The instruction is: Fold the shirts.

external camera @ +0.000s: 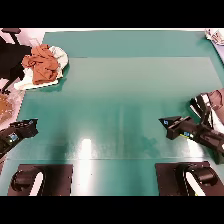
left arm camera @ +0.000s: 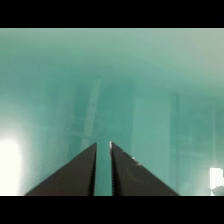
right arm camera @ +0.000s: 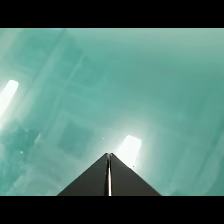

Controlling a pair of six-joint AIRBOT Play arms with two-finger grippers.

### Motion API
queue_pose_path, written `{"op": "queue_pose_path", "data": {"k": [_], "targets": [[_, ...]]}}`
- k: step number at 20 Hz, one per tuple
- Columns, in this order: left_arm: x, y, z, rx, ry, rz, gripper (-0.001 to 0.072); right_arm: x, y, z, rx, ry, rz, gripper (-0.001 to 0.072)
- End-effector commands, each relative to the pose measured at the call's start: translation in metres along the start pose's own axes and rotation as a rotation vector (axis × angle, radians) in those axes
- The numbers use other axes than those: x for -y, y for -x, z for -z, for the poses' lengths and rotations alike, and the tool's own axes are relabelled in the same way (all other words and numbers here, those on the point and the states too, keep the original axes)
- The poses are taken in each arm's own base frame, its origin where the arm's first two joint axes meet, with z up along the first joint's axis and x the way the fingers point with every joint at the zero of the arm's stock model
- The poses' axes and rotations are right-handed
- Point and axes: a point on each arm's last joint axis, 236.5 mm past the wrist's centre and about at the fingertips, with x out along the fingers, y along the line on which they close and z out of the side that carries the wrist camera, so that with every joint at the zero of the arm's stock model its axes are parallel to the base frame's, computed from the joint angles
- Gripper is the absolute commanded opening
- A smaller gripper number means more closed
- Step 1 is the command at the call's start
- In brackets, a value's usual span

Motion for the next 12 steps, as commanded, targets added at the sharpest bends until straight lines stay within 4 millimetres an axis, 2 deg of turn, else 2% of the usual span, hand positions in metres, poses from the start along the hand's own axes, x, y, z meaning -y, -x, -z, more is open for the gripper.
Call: {"op": "queue_pose_path", "data": {"k": [1, 7, 9, 12], "targets": [[0.000, 0.000, -0.001, 0.005, 0.000, 0.000, 0.0126, 0.004, -0.012, -0.011, -0.064, -0.030, 0.000, 0.0021], [0.000, 0.000, -0.001, 0.005, 0.000, 0.000, 0.0127, 0.004, -0.025, -0.036, -0.122, -0.045, -0.008, 0.0022], [0.000, 0.000, -0.001, 0.005, 0.000, 0.000, 0.0127, -0.003, -0.030, -0.041, -0.137, -0.075, -0.043, 0.0022], [0.000, 0.000, -0.001, 0.005, 0.000, 0.000, 0.0127, -0.025, -0.040, -0.049, -0.147, -0.193, -0.157, 0.0022]]}}
